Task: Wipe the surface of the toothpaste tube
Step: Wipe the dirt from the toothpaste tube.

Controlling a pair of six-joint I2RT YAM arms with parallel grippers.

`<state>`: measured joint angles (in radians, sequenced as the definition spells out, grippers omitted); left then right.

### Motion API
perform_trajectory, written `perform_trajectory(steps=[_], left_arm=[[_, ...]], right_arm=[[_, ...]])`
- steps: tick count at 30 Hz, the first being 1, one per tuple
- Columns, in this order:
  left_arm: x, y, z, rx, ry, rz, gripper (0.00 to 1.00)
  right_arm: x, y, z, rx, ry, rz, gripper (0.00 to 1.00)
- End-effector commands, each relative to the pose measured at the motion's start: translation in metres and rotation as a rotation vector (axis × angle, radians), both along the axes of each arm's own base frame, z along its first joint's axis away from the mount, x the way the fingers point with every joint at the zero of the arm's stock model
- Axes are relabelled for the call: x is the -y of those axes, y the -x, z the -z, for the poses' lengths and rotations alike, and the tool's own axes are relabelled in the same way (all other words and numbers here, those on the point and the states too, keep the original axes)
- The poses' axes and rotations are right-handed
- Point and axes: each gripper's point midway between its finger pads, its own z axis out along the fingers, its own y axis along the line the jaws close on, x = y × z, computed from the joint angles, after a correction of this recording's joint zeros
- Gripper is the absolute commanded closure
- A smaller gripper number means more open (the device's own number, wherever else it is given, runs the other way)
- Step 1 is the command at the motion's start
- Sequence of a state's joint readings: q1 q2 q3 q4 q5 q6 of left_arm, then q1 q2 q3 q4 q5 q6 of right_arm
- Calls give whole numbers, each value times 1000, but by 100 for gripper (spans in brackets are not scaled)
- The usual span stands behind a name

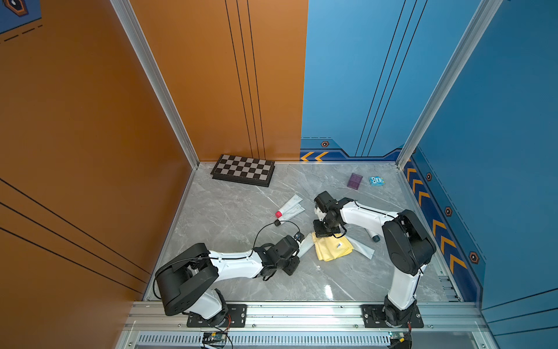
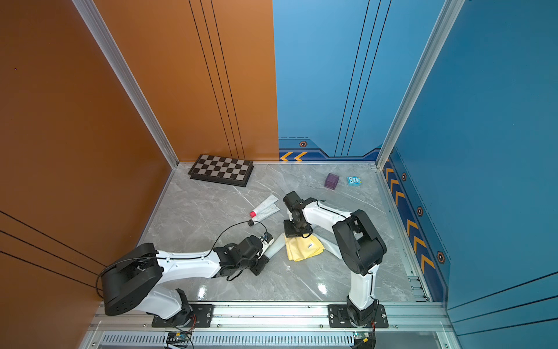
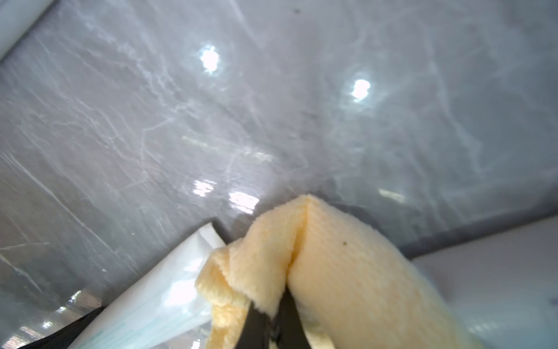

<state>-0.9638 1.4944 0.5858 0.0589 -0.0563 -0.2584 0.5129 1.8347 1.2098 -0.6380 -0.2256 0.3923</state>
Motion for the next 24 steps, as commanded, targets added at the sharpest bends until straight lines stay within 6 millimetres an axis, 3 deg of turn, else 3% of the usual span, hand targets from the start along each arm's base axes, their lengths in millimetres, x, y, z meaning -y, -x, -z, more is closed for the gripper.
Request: perform_trajectory(steps=[1, 4, 8, 24], left_arm=[[-27, 25, 36, -101, -152, 19, 75], [-27, 24, 37, -103, -155, 18, 75], [-28, 24, 38, -98, -159, 14, 75], [-24, 3, 46, -122, -191, 2, 73]], right_arm=[[12, -17, -53, 73, -153, 91, 100], [21, -27, -84, 133, -246, 152, 100], [34, -29, -110, 193, -285, 192, 100], [66, -6, -155, 319, -304, 247, 100]])
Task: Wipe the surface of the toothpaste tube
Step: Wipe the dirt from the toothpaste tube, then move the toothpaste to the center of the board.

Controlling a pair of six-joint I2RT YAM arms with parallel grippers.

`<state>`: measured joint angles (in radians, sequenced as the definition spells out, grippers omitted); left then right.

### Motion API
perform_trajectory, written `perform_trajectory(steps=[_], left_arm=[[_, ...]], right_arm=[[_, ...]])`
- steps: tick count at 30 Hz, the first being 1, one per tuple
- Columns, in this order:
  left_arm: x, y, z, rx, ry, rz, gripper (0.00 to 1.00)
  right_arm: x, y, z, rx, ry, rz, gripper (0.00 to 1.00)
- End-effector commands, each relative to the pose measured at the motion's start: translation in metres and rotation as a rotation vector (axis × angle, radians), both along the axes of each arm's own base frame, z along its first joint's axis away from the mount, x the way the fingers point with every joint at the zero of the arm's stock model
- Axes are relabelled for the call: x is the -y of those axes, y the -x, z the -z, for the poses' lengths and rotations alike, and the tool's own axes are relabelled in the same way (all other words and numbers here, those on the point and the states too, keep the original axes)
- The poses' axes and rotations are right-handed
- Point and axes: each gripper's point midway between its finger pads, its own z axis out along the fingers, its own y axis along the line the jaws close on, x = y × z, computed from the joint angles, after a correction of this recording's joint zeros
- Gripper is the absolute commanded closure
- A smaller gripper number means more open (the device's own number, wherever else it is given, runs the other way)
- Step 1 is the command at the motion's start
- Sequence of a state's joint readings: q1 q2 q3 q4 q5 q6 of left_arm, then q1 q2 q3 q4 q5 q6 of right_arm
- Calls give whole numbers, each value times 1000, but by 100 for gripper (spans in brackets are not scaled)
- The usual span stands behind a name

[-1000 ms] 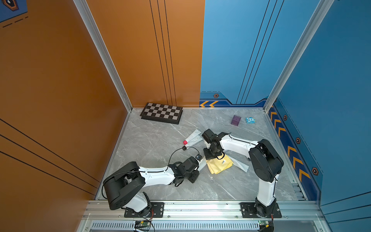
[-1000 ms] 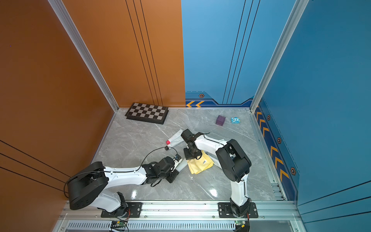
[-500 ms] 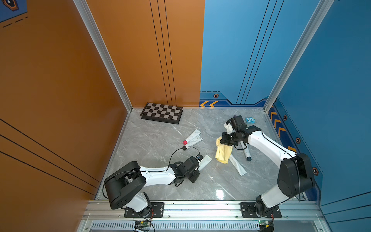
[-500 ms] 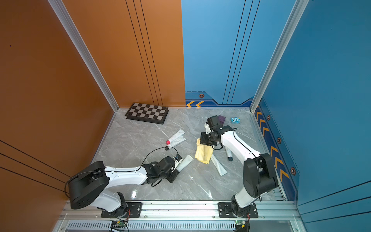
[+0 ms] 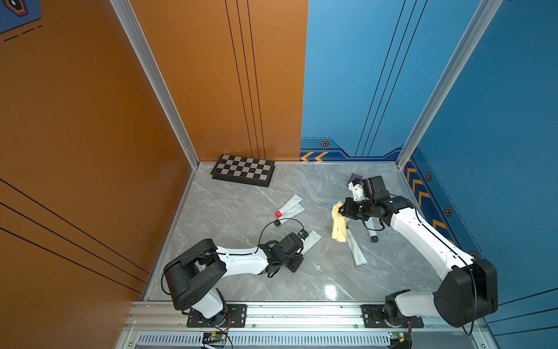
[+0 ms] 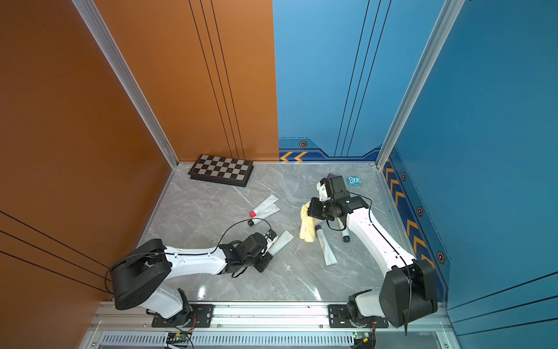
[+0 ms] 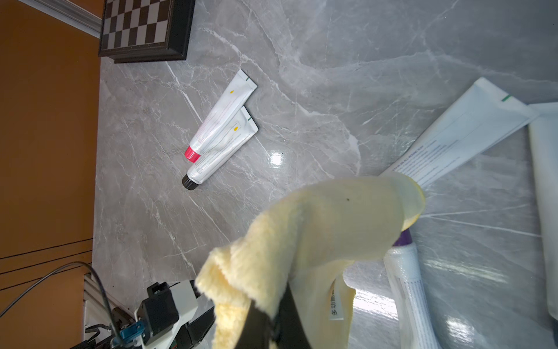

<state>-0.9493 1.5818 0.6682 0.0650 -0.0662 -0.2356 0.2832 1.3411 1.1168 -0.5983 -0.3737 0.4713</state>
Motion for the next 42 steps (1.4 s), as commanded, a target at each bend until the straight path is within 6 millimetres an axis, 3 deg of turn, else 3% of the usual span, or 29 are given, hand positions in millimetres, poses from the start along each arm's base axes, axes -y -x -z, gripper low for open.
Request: perform_trajectory(steps=[1, 6, 11, 16, 20, 24, 29, 32, 35, 42], left_arm=[[-37, 17, 45, -141, -176, 2, 73], [-14, -7, 38, -150, -150, 29, 72], [20, -36, 34, -160, -107, 60, 72], [53, -65, 29, -169, -50, 72, 68], [65, -82, 28, -174, -35, 50, 61], [59, -93, -3, -115, -3, 0, 43], [37, -103, -64, -7, 70, -59, 33], [17, -114, -87, 25, 104, -102, 30], [-4, -120, -85, -14, 87, -141, 30], [-32, -135, -67, -74, 72, -206, 35]], right_arm=[[8, 10, -5, -2, 10, 19, 100], [12, 16, -7, 5, 15, 20, 100], [12, 25, 4, -18, 25, 9, 100], [12, 34, 14, -35, 37, 0, 100], [11, 40, 23, -54, 48, -11, 100], [5, 46, 27, -62, 57, -37, 100], [3, 50, 28, -61, 67, -47, 100], [2, 51, 28, -61, 69, -51, 100], [0, 52, 30, -62, 73, -55, 100], [0, 56, 33, -67, 77, -58, 100]])
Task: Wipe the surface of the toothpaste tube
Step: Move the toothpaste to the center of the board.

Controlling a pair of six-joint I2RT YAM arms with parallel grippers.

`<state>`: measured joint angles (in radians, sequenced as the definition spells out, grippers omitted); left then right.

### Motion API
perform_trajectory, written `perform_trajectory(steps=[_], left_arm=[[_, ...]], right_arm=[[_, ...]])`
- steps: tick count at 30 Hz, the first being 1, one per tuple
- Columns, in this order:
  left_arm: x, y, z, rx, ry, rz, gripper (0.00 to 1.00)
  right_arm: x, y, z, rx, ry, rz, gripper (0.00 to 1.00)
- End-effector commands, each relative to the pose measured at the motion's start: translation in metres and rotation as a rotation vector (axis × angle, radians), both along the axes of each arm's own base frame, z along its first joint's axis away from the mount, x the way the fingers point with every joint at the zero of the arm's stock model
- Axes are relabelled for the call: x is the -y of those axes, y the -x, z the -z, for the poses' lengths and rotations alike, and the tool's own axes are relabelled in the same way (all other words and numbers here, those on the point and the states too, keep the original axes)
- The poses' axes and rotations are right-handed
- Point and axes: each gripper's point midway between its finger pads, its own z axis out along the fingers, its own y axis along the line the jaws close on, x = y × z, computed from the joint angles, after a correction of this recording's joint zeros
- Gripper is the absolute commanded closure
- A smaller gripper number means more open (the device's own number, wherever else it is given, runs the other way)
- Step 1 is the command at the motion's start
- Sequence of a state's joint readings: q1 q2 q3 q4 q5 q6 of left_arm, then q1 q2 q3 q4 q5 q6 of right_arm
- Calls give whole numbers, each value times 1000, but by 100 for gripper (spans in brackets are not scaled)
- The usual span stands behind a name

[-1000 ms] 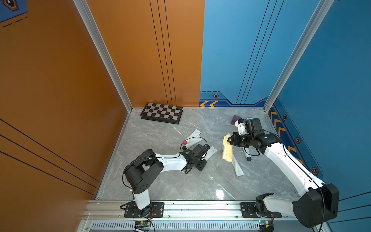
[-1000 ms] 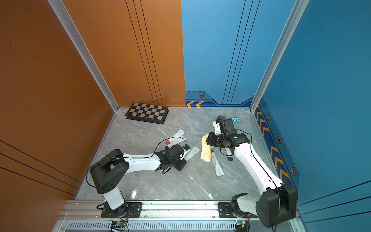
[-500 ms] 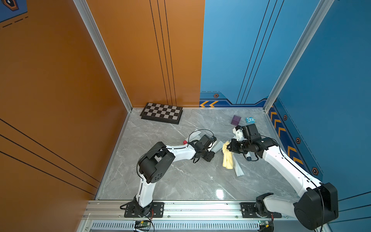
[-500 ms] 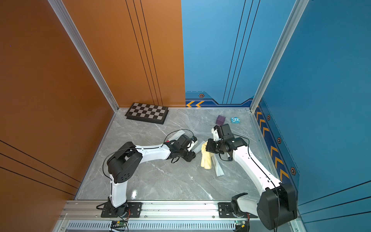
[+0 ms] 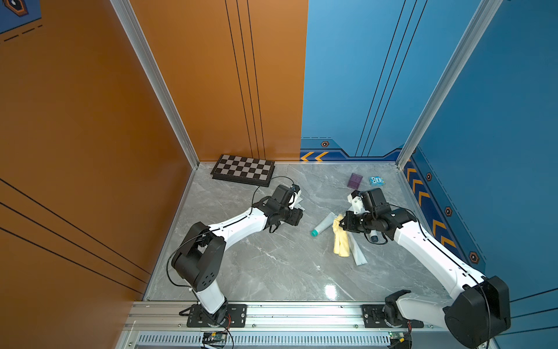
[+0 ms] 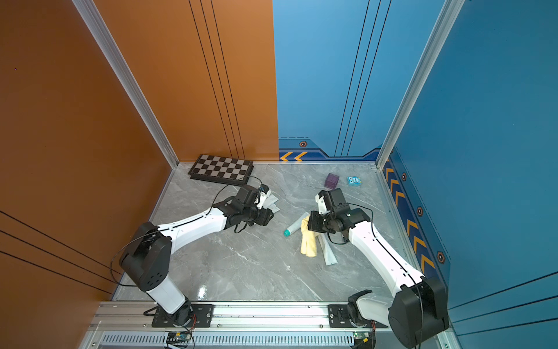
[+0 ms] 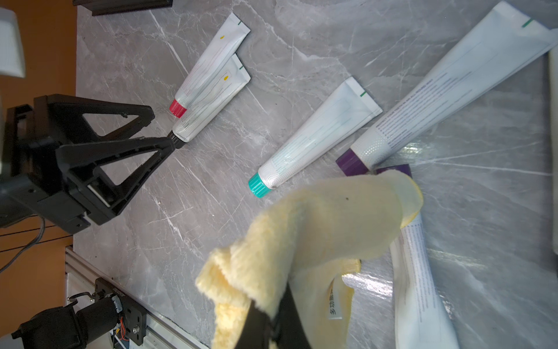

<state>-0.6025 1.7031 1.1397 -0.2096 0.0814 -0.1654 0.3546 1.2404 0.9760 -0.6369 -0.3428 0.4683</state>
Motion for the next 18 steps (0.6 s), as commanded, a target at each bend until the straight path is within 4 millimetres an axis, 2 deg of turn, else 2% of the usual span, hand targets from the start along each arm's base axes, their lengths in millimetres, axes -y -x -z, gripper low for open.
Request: perform_trajectory(steps=[1, 8, 18], left_arm=[[-15, 8, 21, -85, -24, -12, 36], [-29, 5, 31, -112, -25, -32, 40], [-40, -1, 58, -146, -86, -50, 42]], right_arm=[[5, 9, 3, -1, 29, -2, 100], [6, 11, 6, -6, 33, -2, 100], [2, 13, 8, -11, 37, -12, 100]])
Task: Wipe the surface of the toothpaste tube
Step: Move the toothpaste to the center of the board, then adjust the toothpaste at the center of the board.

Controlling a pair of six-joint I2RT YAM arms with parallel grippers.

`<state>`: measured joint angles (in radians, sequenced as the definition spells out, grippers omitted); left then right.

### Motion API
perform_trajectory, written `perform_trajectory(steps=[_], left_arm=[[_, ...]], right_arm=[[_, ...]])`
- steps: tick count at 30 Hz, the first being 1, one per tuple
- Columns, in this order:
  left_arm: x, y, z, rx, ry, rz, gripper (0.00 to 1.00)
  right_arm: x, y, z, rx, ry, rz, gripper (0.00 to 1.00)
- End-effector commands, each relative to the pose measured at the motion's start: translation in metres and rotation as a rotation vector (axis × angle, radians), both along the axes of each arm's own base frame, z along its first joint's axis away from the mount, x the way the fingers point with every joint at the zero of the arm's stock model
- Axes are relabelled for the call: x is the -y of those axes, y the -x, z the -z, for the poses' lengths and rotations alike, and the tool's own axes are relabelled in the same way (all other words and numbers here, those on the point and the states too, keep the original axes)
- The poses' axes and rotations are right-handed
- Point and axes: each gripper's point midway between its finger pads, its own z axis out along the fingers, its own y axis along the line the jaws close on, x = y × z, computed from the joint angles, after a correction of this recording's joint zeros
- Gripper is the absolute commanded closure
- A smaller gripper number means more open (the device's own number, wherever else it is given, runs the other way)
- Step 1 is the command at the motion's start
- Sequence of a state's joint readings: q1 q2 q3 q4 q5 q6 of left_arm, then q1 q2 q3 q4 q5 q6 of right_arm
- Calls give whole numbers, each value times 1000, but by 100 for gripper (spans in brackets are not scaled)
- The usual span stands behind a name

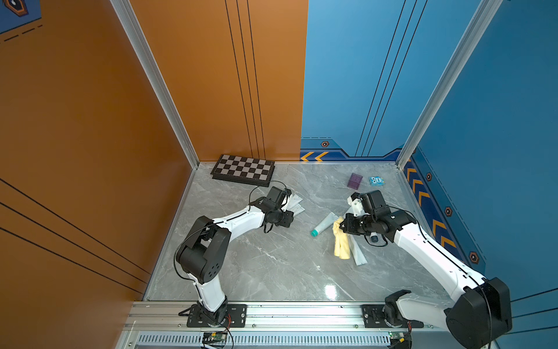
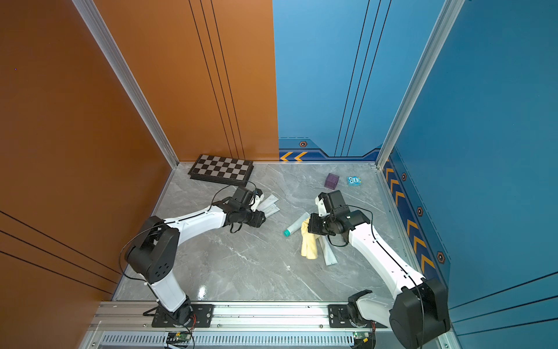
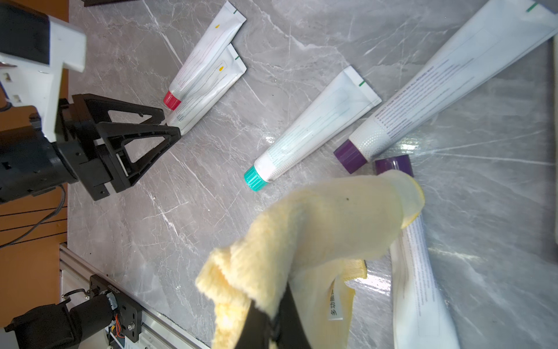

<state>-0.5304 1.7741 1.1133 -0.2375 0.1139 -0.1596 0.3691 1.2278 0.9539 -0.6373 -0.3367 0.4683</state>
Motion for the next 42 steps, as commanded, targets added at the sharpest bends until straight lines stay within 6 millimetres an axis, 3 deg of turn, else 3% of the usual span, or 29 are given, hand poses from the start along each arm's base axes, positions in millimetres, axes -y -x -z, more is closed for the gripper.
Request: perform_trajectory(steps=[1, 17, 26, 32, 37, 42], left_arm=[[-10, 0, 16, -31, -41, -1, 42], [-15, -10, 46, -54, -122, 14, 43], [-13, 5, 52, -78, -124, 37, 62], [-5, 34, 48, -64, -149, 63, 71], [1, 82, 52, -53, -195, 102, 72], [1, 126, 48, -35, -205, 122, 72]], right_arm=[[2, 7, 3, -5, 27, -6, 100], [-18, 23, 15, -32, 59, -91, 100], [-19, 21, 16, -33, 69, -97, 100], [-21, 16, 16, -35, 78, -107, 100], [-26, 13, 23, -59, 88, -124, 100], [-29, 14, 45, -108, 128, -140, 100]])
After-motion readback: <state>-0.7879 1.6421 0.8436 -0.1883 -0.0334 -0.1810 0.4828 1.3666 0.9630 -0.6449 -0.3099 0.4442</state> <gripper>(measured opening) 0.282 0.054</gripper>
